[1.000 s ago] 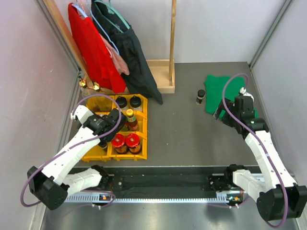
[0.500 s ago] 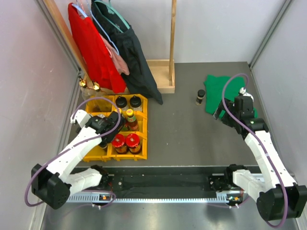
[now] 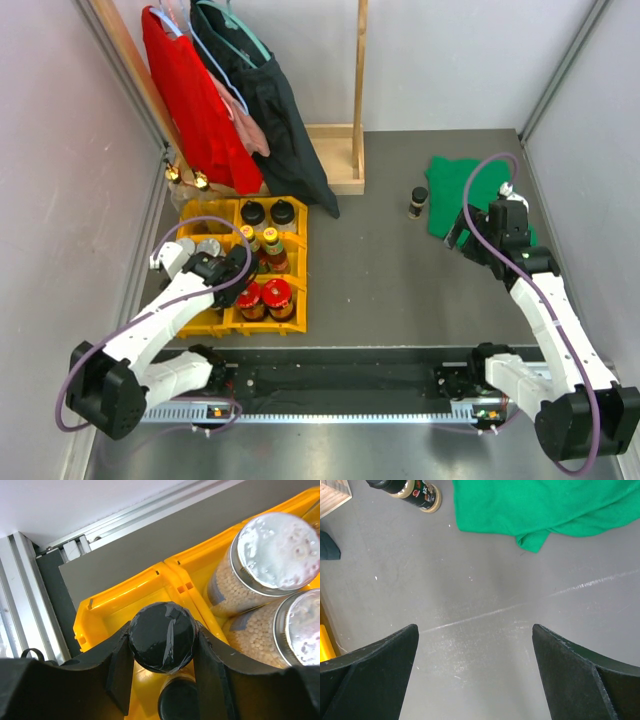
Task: Organize the condiment bottles
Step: Adjust the bottle in the storage box.
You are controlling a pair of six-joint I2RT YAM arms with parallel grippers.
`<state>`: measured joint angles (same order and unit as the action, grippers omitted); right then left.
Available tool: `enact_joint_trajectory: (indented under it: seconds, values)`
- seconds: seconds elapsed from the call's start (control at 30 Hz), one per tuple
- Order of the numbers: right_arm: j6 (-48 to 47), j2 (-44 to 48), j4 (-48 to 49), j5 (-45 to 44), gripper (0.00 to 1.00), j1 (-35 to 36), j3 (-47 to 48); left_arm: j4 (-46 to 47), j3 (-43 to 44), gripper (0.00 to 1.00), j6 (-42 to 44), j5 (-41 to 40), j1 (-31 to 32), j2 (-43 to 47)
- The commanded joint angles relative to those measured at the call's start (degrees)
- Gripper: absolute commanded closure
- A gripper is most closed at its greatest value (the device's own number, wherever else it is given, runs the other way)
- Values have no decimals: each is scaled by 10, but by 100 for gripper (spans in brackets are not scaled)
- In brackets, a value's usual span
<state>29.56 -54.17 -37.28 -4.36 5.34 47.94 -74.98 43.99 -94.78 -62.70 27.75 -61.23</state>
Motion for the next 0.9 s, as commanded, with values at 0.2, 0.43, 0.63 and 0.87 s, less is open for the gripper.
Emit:
enact_joint_trajectory:
  seconds: [0.2,0.43,0.63,0.87]
  values:
    - [-5,-2,21,3,5,-3,0,34,-17,98,-37,-6,-6,-34]
    - [-4,-2,19,1,5,-3,0,73,-29,89,-37,-10,-6,-45]
    - [-5,-1,20,1,5,-3,-1,99,-39,87,-39,-13,-6,-64]
    - [-5,-3,21,0,5,-3,-1,91,-37,84,-66,-16,-6,-98]
